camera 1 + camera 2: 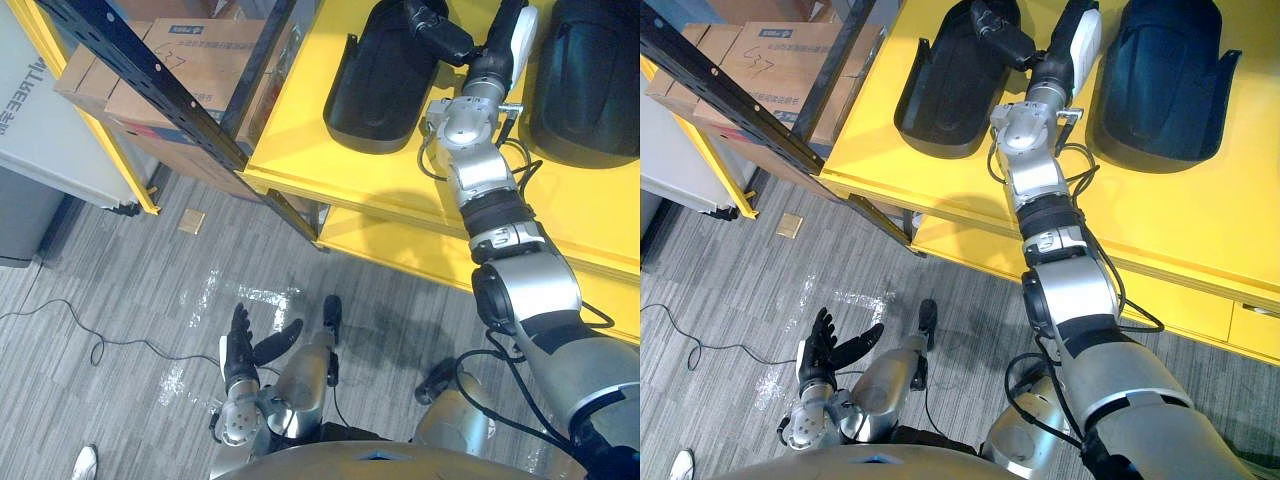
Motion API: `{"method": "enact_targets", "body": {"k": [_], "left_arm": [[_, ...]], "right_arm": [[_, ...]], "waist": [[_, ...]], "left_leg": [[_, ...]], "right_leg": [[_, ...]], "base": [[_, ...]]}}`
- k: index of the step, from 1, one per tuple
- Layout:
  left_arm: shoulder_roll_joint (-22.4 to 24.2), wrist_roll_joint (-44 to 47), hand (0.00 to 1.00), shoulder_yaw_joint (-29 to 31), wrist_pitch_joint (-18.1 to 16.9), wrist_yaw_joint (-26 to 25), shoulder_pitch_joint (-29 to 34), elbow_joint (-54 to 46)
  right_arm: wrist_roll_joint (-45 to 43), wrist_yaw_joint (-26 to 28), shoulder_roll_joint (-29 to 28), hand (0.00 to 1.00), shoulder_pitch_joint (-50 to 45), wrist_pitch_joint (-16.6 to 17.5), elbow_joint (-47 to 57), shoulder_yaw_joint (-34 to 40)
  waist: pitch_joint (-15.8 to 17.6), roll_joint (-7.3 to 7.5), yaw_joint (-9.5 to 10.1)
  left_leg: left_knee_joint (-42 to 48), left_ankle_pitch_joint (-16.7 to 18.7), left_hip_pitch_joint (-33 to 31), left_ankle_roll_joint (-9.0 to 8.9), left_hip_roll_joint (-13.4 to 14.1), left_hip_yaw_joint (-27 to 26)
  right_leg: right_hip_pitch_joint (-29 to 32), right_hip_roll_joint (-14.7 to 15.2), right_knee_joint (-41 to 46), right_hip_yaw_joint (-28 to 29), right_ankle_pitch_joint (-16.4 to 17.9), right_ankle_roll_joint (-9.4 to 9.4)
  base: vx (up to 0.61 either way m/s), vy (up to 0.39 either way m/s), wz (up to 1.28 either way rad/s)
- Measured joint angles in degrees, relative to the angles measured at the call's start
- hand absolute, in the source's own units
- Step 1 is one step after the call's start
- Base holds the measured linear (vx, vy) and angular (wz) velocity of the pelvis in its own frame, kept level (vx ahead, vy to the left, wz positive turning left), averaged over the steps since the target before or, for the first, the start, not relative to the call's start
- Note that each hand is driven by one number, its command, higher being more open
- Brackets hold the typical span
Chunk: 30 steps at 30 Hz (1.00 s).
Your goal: Walk over and take three plastic housings, then place them on the shelf
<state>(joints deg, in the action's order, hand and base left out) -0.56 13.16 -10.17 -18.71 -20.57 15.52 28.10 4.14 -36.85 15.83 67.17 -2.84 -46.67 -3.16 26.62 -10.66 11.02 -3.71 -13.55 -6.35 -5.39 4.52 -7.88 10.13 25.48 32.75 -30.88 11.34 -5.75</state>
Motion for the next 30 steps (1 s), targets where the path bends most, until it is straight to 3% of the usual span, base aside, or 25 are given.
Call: {"method": "enact_targets", "body": {"k": [12,22,30], "left_arm": [[-0.8,1.4,1.0,-0.3,-2.5,2.0,-2.1,2.9],[-1.5,3.4,1.0,-0.8,-2.5,2.5,-2.7,3.0],[-1.6,4.3,1.0,-0.8,-2.6,3.5,-2.7,3.2]], "right_arm": [[0.0,-4.0,0.1,1.0,0.0,1.1,0.0,0.5],[-0.1,-6.3,1.9,1.0,1.1,1.4,-1.1,2.1],[-0.1,-5.8,2.5,1.0,1.3,4.1,-1.9,2.7]], "waist": [[0.4,0.71,0.62],[0.6,1.01,1.48],[0.8,1.21,1.35]], "left_leg": [[-0.1,0.0,-0.1,0.0,0.0,-0.7],[0.5,0.1,-1.3,0.11,0.0,0.1],[0.4,0.1,-1.1,0.1,0.3,0.0]], "right_leg": [[0.8,0.0,0.1,0.8,-0.1,-0.05],[0.9,0.0,-0.1,-0.1,-0.1,-0.17],[0.7,-0.5,-0.7,-0.1,-0.4,-0.24]], "base": [[0.0,-0.045,-0.02],[-0.01,-0.025,0.04],[0.01,-0.044,-0.01]]}}
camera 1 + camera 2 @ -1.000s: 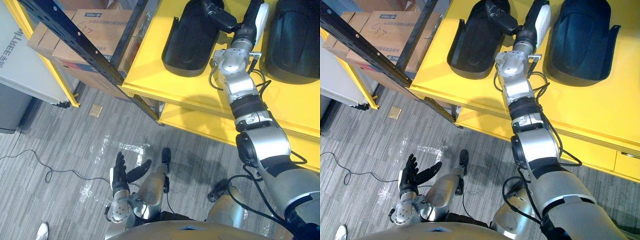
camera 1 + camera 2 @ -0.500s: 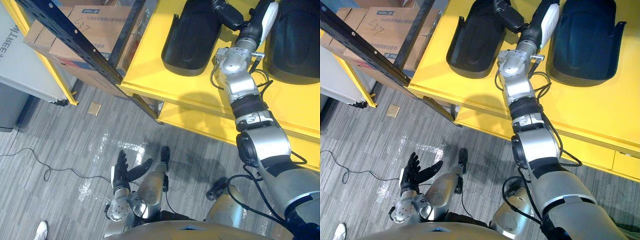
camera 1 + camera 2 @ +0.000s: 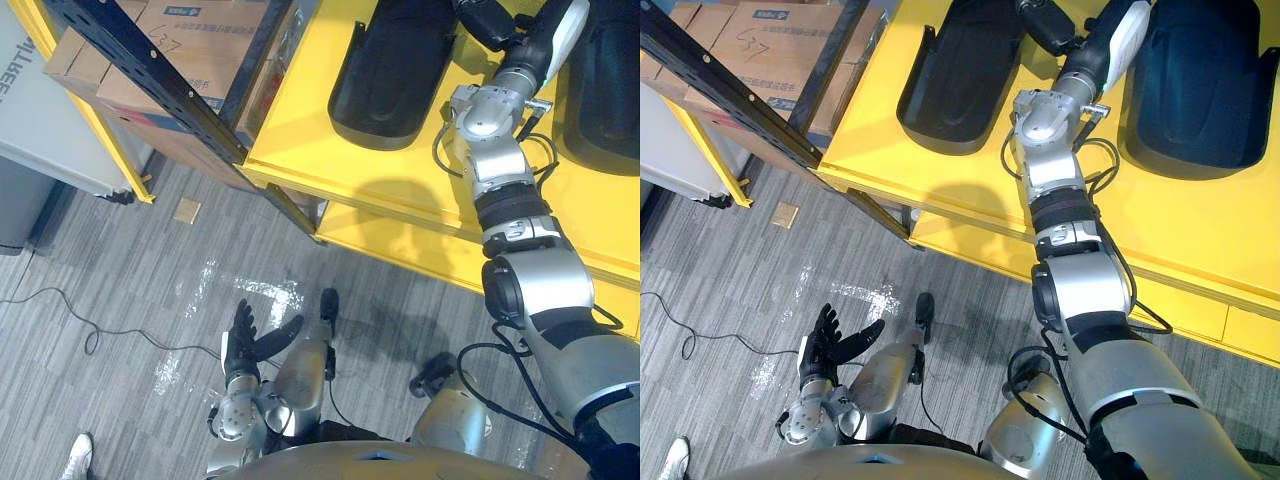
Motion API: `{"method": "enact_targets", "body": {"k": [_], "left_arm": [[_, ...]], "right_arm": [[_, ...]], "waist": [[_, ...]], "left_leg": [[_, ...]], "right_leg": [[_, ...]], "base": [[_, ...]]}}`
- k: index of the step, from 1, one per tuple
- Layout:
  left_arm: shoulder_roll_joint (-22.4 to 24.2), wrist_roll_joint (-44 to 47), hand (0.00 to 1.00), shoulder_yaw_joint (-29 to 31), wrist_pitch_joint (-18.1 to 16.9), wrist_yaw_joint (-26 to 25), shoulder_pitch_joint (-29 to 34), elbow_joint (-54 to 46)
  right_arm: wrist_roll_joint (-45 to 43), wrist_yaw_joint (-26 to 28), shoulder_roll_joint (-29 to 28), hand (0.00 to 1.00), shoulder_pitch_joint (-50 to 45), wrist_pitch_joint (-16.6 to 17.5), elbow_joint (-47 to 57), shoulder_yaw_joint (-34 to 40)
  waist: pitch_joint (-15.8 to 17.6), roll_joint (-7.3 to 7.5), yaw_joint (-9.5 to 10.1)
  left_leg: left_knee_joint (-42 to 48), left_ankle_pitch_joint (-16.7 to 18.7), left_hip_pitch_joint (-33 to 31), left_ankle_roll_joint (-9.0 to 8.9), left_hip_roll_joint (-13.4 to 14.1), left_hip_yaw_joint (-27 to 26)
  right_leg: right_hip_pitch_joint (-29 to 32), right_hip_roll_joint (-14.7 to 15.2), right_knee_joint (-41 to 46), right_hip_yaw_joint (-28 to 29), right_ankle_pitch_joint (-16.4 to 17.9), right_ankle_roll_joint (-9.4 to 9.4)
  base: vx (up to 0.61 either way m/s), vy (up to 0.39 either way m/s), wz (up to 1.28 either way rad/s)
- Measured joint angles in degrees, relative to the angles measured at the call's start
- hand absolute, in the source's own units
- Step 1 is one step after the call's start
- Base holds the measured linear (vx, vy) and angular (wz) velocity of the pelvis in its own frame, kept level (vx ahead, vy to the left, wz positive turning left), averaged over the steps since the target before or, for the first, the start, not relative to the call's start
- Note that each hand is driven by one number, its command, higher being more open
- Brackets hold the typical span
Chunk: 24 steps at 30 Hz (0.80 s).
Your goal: Walk over and take three plastic housings, then place them on the shelf
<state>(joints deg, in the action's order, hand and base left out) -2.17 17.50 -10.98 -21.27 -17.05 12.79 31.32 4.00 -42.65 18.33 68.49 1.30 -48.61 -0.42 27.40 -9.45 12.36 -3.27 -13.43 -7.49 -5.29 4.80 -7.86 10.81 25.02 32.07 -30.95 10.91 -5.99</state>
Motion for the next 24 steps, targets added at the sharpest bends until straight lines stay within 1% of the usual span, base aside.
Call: {"method": "enact_targets", "body": {"k": [3,5,6,7,10,12,13,14,15,16,17,18,19,20,21,23,24], "left_arm": [[0.0,0.0,1.0,0.1,-0.4,0.1,0.0,0.0],[-0.1,0.0,1.0,0.2,-1.2,0.2,0.0,0.2],[-0.1,0.0,1.0,0.3,-1.3,0.3,0.0,0.3],[-0.1,-0.1,1.0,0.4,-1.3,0.4,0.0,0.4],[-0.1,-0.1,1.0,0.8,-1.7,1.0,0.0,1.0],[-0.1,-0.2,1.0,2.0,-2.6,1.1,0.1,2.5],[-0.1,-0.2,1.0,2.4,-2.6,1.1,0.1,3.0],[-0.1,-0.2,1.0,2.9,-2.7,1.0,0.2,4.0],[-0.2,-0.3,1.0,3.6,-2.7,1.0,0.2,4.7],[-0.3,-0.5,1.0,4.0,-2.7,1.0,0.2,5.1],[-0.2,-1.7,1.0,4.8,-2.6,0.9,0.2,5.9],[-0.2,-2.4,1.0,5.1,-2.6,0.9,0.2,6.2],[-0.4,-2.6,1.0,5.2,-2.4,0.9,0.2,6.6],[-0.4,-2.8,1.0,5.5,-2.3,0.9,0.3,7.0],[-0.5,-3.2,1.0,6.0,-2.2,0.9,0.5,7.0],[-0.4,-5.0,1.0,7.0,-2.0,0.9,1.3,7.2],[-0.3,-5.3,1.0,7.6,-1.8,1.0,1.4,7.7]], "right_arm": [[-0.2,1.7,-0.1,1.0,0.0,1.1,0.0,-0.1],[-0.3,2.9,-0.2,1.0,-0.1,2.7,0.0,-0.1],[-0.3,3.9,-0.5,1.0,-0.3,4.2,0.7,-0.2],[-0.3,4.3,-0.6,1.0,-0.5,4.8,1.8,-0.2],[-0.2,5.7,-1.7,1.0,-3.3,8.1,10.0,-1.0],[-0.2,6.7,-3.2,1.0,-7.0,10.8,16.7,-2.3],[-0.2,7.2,-3.6,1.0,-8.2,11.1,18.0,-2.6],[-0.3,8.5,-4.4,1.0,-10.5,11.7,20.1,-2.7],[-1.3,10.3,-5.3,1.0,-12.6,12.1,22.2,-2.8],[-2.5,11.4,-5.6,1.0,-13.8,12.1,23.4,-3.0],[-3.3,13.9,-5.9,1.0,-16.5,12.1,25.8,-3.7],[-3.9,15.3,-5.9,1.0,-17.9,12.2,27.2,-4.3],[-4.6,18.6,-6.0,1.0,-20.7,12.1,29.7,-5.5],[-4.5,21.4,-6.0,1.0,-22.9,11.8,32.0,-7.2],[-4.4,22.9,-6.1,1.0,-24.1,11.7,33.1,-8.1],[-4.4,29.5,-5.4,1.0,-27.8,11.0,37.1,-10.9],[-4.1,33.6,-4.3,1.0,-30.2,10.6,39.1,-12.8]], "waist": [[0.3,0.39,-0.09],[0.6,0.82,-0.22],[0.6,0.88,-0.25],[0.6,0.89,-0.28],[0.4,1.19,-0.95],[-0.7,2.62,-1.85],[-1.3,3.02,-2.02],[-2.4,3.98,-2.47],[-3.3,4.94,-3.08],[-3.9,5.37,-3.2],[-5.2,6.11,-3.37],[-5.8,6.42,-3.45],[-6.8,7.07,-3.77],[-7.2,7.65,-4.5],[-7.5,7.86,-4.82],[-8.9,8.33,-5.66],[-9.7,8.65,-6.17]], "left_leg": [[-0.1,0.0,0.6,-0.03,0.2,-0.2],[-0.4,0.2,1.9,-0.21,0.5,-0.4],[-1.0,0.2,3.2,-0.28,0.9,-0.8],[-1.2,0.3,3.6,-0.37,1.0,-0.9],[-1.4,1.2,5.1,-0.43,1.9,-1.7],[-1.4,1.8,6.5,-0.35,2.2,-2.8],[-1.4,1.9,6.8,-0.33,2.4,-3.1],[-1.4,2.2,7.5,-0.3,2.8,-3.7],[-1.4,2.4,8.2,-0.27,3.0,-5.0],[-1.4,2.5,8.5,-0.38,3.2,-5.6],[-1.4,2.8,8.9,-0.58,3.9,-6.4],[-1.4,2.9,9.2,-0.7,4.0,-6.9],[-1.4,3.1,10.0,-0.9,4.8,-7.9],[-1.4,3.2,10.8,-0.97,4.9,-8.7],[-1.4,3.3,11.1,-1.08,5.0,-9.0],[-1.5,4.0,11.8,-1.49,6.0,-10.0],[-1.5,4.4,12.2,-1.71,6.6,-10.9]], "right_leg": [[-0.4,-0.2,0.0,0.1,0.0,0.01],[-1.7,-0.6,-0.6,0.1,0.0,0.01],[-2.9,-1.4,-1.5,0.1,-0.3,-0.01],[-3.2,-1.7,-1.9,0.2,-0.4,0.0],[-5.1,-3.2,-4.3,0.3,-1.1,-0.18],[-6.6,-4.0,-6.4,0.7,-1.8,-0.62],[-7.2,-4.3,-7.1,0.7,-2.1,-0.7],[-8.3,-5.1,-8.8,0.7,-2.7,-0.87],[-9.6,-5.9,-10.7,0.6,-3.4,-1.05],[-10.3,-6.4,-11.8,0.6,-3.7,-1.08],[-11.2,-7.4,-13.7,0.7,-4.7,-1.2],[-11.7,-7.7,-14.9,0.8,-5.1,-1.09],[-12.7,-8.6,-16.9,1.3,-5.9,-1.16],[-14.2,-9.4,-18.8,1.4,-6.7,-1.15],[-14.6,-9.8,-19.5,1.5,-6.9,-1.12],[-15.6,-11.3,-21.9,1.9,-8.0,-0.87],[-16.1,-12.3,-22.9,2.2,-8.4,-0.7]], "base": [[0.0,-0.003,-0.04],[0.0,-0.032,-0.1],[0.01,-0.045,-0.14],[0.01,-0.037,-0.19],[0.03,-0.02,-0.14],[0.08,-0.006,-0.19],[0.12,0.002,-0.17],[0.13,-0.004,-0.15],[0.15,-0.003,-0.15],[0.14,-0.017,-0.19],[0.11,-0.005,-0.18],[0.1,-0.005,-0.29],[0.08,-0.009,-0.28],[0.06,-0.019,-0.25],[0.03,-0.033,-0.18],[0.01,-0.034,-0.22],[-0.01,-0.033,-0.21]]}}
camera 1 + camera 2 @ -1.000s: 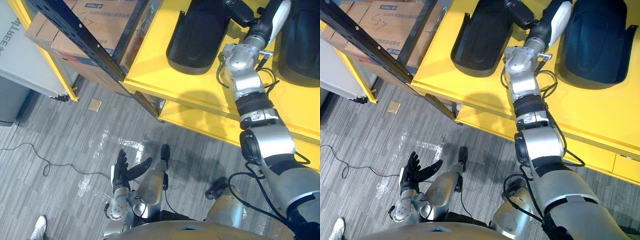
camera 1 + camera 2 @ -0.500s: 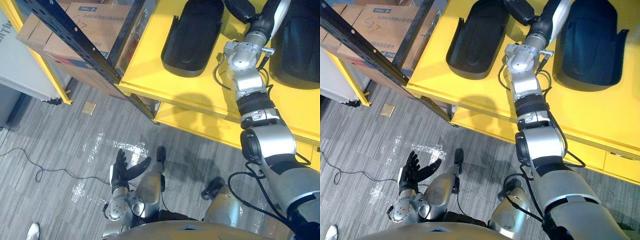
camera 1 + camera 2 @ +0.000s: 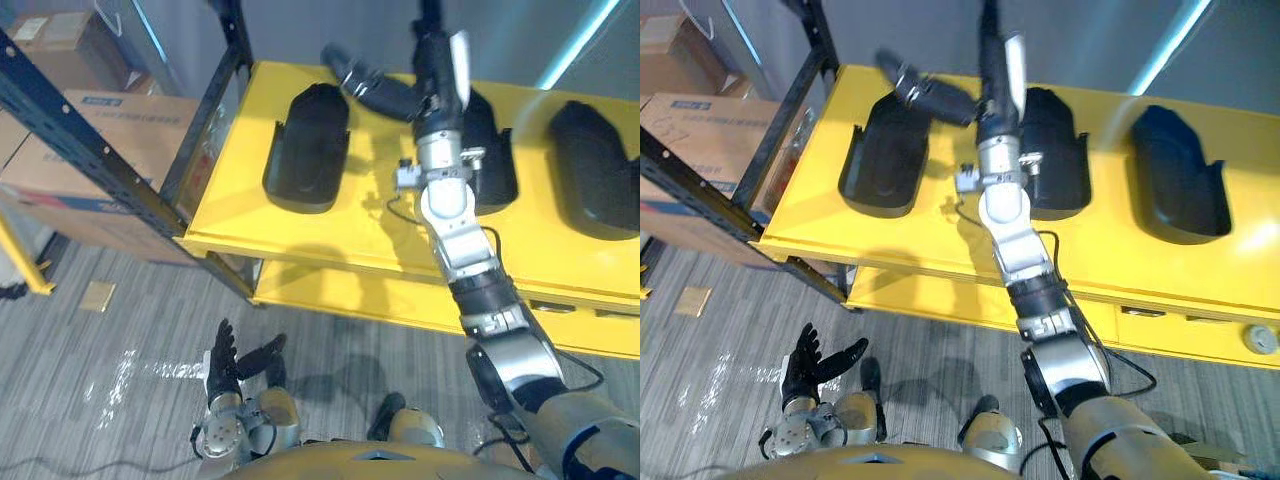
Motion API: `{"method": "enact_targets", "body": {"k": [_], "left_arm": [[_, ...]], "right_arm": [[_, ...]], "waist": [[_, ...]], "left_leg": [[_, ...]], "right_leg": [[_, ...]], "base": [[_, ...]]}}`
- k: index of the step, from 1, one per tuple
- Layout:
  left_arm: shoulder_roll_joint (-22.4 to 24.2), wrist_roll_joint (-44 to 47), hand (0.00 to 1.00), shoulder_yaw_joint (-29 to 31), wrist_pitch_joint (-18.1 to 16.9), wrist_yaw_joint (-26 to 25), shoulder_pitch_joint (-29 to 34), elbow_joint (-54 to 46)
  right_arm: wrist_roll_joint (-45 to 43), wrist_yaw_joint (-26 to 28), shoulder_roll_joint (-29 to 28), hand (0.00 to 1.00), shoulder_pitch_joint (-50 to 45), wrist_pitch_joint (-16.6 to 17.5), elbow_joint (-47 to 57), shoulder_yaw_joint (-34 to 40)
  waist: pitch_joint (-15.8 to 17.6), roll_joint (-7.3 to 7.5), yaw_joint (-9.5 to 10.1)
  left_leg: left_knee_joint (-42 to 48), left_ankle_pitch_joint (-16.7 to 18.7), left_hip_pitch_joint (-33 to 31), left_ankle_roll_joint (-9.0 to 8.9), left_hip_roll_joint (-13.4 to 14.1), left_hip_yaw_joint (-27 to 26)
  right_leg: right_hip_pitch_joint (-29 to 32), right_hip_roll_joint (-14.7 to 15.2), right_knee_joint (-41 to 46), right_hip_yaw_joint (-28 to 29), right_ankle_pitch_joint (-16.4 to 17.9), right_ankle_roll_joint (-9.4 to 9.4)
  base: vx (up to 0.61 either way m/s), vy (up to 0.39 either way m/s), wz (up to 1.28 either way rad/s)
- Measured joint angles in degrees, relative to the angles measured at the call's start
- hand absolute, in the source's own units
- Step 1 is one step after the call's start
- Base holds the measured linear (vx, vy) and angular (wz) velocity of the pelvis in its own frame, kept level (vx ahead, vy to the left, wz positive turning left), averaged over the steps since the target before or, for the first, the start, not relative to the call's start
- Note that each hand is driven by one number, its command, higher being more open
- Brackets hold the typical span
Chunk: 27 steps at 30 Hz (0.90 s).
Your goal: Walk over and take three plastic housings, then place them on the shelf
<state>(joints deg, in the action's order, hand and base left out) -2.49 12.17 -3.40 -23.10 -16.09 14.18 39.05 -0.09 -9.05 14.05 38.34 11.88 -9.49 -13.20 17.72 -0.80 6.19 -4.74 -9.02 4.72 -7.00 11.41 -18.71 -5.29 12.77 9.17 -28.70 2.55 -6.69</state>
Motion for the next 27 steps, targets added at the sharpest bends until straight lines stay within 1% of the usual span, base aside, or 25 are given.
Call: {"method": "enact_targets", "body": {"k": [1,3,6,8,11,13,14,15,16,18,25,27], "left_arm": [[0.0,0.0,1.0,0.2,0.2,0.0,0.1,0.2],[0.0,-0.9,1.0,1.4,0.9,0.2,0.1,0.6],[0.0,-1.3,1.0,3.3,0.9,1.2,0.1,1.0],[0.0,-1.3,1.0,4.3,1.0,1.3,0.1,1.4],[-0.5,-1.8,1.0,5.0,2.1,1.2,0.3,2.3],[-1.1,-4.5,1.0,5.7,2.2,0.9,0.7,3.7],[-2.0,-6.1,1.0,5.7,2.5,0.5,1.1,4.7],[-2.2,-6.1,1.0,5.8,3.0,0.1,1.3,5.9],[-2.3,-6.1,1.0,5.8,3.1,-0.1,1.3,6.2],[-3.0,-6.1,1.0,6.1,3.2,-0.8,1.6,7.9],[-3.3,-6.0,1.0,6.3,3.2,-0.9,1.6,8.9],[-3.5,-6.0,1.0,6.3,3.2,-0.9,1.6,9.1]], "right_arm": [[0.9,1.4,0.3,1.0,-1.0,0.0,0.5,-0.5],[6.8,4.6,2.1,1.0,-3.3,0.6,0.9,-1.7],[11.2,8.1,5.8,1.0,-4.1,2.5,0.9,-3.2],[13.2,8.5,6.9,1.0,-4.6,3.5,0.9,-3.3],[14.4,8.5,8.6,1.0,-6.4,6.0,0.9,-4.2],[20.2,8.4,9.1,1.0,-6.8,8.7,0.9,-4.5],[23.4,8.1,9.7,1.0,-7.2,10.6,1.0,-5.3],[25.0,7.8,11.4,1.0,-7.6,12.0,1.0,-7.2],[25.4,7.8,11.8,1.0,-7.7,12.2,1.0,-7.5],[29.2,6.9,13.1,1.0,-8.6,12.7,1.0,-10.3],[29.4,6.9,13.3,1.0,-9.2,13.8,0.9,-13.9],[33.1,5.6,13.3,1.0,-9.2,13.2,0.3,-15.3]], "waist": [[-0.5,0.21,-0.06],[-1.5,0.76,-0.25],[-1.5,0.86,-0.36],[-1.6,0.91,-0.39],[-2.9,1.07,-0.2],[-3.4,1.33,-0.31],[-3.7,1.52,-0.4],[-4.0,1.77,-0.36],[-4.0,1.82,-0.35],[-4.8,2.26,-0.23],[-5.2,2.7,-0.08],[-5.5,2.94,-0.05]], "left_leg": [[0.0,0.0,0.0,-0.01,0.2,-0.2],[0.0,0.1,0.0,-0.05,0.7,-0.6],[-0.1,0.1,0.0,0.0,0.9,-1.3],[-0.3,0.1,0.0,0.04,0.9,-1.3],[-0.3,0.2,-0.4,0.07,0.9,-1.5],[-0.3,0.2,-0.5,0.05,1.0,-1.6],[-0.3,0.3,-0.5,0.0,1.1,-1.7],[-0.3,0.3,-0.5,-0.02,1.1,-1.7],[-0.3,0.3,-0.5,-0.02,1.1,-1.7],[-0.3,0.3,-0.9,-0.03,1.1,-1.6],[-0.3,0.3,-1.4,-0.03,1.0,-1.4],[-0.3,0.3,-1.5,-0.02,1.0,-1.4]], "right_leg": [[0.0,-0.3,-0.4,0.1,-0.2,0.08],[-0.1,-0.9,-1.3,0.5,-0.7,0.29],[-0.4,-1.9,-3.2,0.7,-2.1,0.41],[-1.0,-2.1,-4.4,0.7,-2.7,0.39],[-1.0,-2.4,-5.7,0.7,-3.4,0.34],[-1.1,-2.7,-6.5,0.8,-3.8,0.44],[-1.1,-2.8,-6.6,0.8,-3.9,0.45],[-1.1,-2.9,-6.6,0.8,-3.9,0.45],[-1.1,-2.9,-6.6,0.8,-3.9,0.45],[-1.1,-3.0,-7.0,0.7,-4.0,0.43],[-0.8,-3.0,-7.2,0.6,-4.1,0.46],[-0.8,-3.0,-7.2,0.5,-4.1,0.46]], "base": [[-0.02,-0.03,-0.18],[-0.02,-0.027,-0.1],[-0.04,-0.01,-0.09],[-0.02,-0.001,-0.03],[0.0,0.0,0.0],[0.03,-0.005,-0.03],[0.04,-0.008,-0.02],[0.04,-0.007,-0.01],[0.04,-0.005,0.02],[0.03,-0.004,0.03],[0.0,0.0,0.01],[0.0,0.0,0.0]]}}
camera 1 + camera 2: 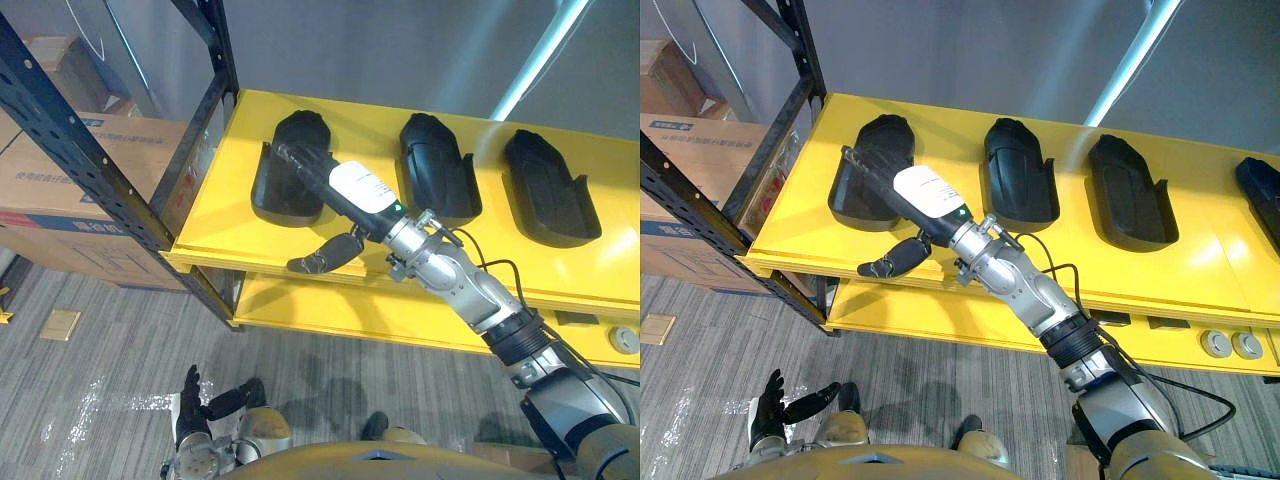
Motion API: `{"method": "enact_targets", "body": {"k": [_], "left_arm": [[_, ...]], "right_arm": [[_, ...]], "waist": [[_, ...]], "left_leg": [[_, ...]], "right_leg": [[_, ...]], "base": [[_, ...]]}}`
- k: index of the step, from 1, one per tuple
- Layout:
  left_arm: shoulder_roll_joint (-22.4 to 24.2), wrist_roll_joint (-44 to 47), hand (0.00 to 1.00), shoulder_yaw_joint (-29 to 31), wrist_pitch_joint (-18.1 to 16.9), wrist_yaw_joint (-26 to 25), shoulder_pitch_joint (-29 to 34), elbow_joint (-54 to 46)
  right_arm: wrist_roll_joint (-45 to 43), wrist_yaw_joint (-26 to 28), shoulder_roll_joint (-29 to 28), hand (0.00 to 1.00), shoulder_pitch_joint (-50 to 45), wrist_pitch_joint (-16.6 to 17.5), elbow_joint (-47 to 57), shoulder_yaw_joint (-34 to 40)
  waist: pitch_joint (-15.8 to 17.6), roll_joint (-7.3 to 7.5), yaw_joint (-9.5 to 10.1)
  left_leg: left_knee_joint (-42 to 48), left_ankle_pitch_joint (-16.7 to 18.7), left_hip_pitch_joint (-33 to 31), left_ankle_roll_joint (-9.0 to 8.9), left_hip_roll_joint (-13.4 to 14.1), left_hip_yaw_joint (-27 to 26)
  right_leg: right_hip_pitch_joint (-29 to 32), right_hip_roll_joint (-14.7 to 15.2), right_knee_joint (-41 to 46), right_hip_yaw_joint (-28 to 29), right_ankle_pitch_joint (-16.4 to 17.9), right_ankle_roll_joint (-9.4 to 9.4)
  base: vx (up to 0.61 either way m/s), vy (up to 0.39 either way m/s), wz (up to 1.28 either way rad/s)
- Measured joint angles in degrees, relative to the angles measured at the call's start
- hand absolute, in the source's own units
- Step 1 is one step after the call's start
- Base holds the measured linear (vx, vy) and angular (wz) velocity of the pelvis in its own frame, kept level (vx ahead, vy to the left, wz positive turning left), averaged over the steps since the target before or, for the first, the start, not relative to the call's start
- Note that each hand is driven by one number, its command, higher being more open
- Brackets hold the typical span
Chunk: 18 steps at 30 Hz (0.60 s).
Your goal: Walk over and take three plastic housings, then place them on the shelf
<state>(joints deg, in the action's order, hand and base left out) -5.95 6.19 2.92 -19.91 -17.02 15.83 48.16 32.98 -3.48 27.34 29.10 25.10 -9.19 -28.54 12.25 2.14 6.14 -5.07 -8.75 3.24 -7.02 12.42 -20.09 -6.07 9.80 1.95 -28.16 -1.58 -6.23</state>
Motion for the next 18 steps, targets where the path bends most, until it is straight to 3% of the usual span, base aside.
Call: {"method": "enact_targets", "body": {"k": [10,18], "left_arm": [[-0.3,0.0,1.0,-0.3,0.0,0.0,-0.2,0.8],[0.5,0.0,1.0,-0.9,0.0,0.1,-0.1,0.6]], "right_arm": [[5.0,-9.4,-2.2,1.0,0.0,-8.8,-9.7,-1.2],[4.8,-14.6,-5.7,1.0,2.5,-14.1,-13.7,2.8]], "waist": [[-0.3,0.24,1.35],[0.9,-1.76,1.66]], "left_leg": [[0.2,-0.6,-2.0,0.34,-0.2,1.0],[0.1,-0.9,-3.0,1.43,-1.2,2.2]], "right_leg": [[2.1,0.6,2.1,-0.8,0.5,0.47],[4.0,2.6,6.5,-1.5,2.2,0.43]], "base": [[0.0,-0.001,0.04],[-0.04,0.01,0.08]]}}
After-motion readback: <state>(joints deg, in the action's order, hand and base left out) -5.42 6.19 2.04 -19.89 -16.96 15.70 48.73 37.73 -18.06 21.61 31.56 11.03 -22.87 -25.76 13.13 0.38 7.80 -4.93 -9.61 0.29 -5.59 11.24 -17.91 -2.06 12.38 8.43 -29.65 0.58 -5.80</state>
